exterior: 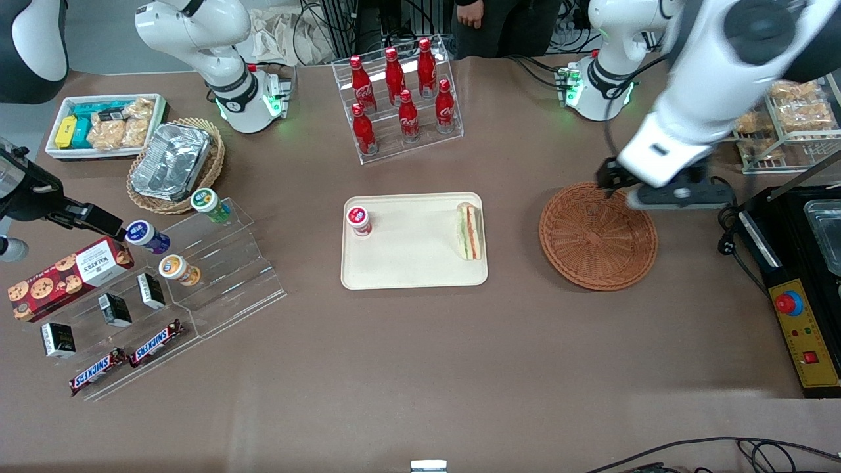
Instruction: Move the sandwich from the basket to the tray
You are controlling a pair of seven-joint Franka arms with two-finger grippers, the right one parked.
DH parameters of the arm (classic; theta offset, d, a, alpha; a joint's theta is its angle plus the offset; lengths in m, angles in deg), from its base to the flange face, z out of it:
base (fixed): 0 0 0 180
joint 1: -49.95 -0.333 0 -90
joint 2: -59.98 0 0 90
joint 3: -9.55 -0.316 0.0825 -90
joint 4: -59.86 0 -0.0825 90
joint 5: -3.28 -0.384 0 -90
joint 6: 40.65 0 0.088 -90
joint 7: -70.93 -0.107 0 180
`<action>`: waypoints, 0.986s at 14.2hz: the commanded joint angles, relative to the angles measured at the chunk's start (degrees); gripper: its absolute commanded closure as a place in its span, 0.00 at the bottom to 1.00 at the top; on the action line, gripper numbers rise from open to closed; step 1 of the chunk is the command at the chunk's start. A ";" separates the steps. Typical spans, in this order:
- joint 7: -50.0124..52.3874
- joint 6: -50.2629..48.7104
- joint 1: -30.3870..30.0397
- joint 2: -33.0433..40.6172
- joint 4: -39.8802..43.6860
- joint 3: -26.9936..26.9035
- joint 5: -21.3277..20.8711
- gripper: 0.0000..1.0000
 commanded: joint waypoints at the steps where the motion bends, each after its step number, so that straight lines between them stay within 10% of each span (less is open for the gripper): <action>1: -2.54 0.34 8.27 7.51 -6.84 -12.33 3.79 0.00; 14: -9.57 6.67 9.97 0.76 -2.99 -14.92 0.03 0.00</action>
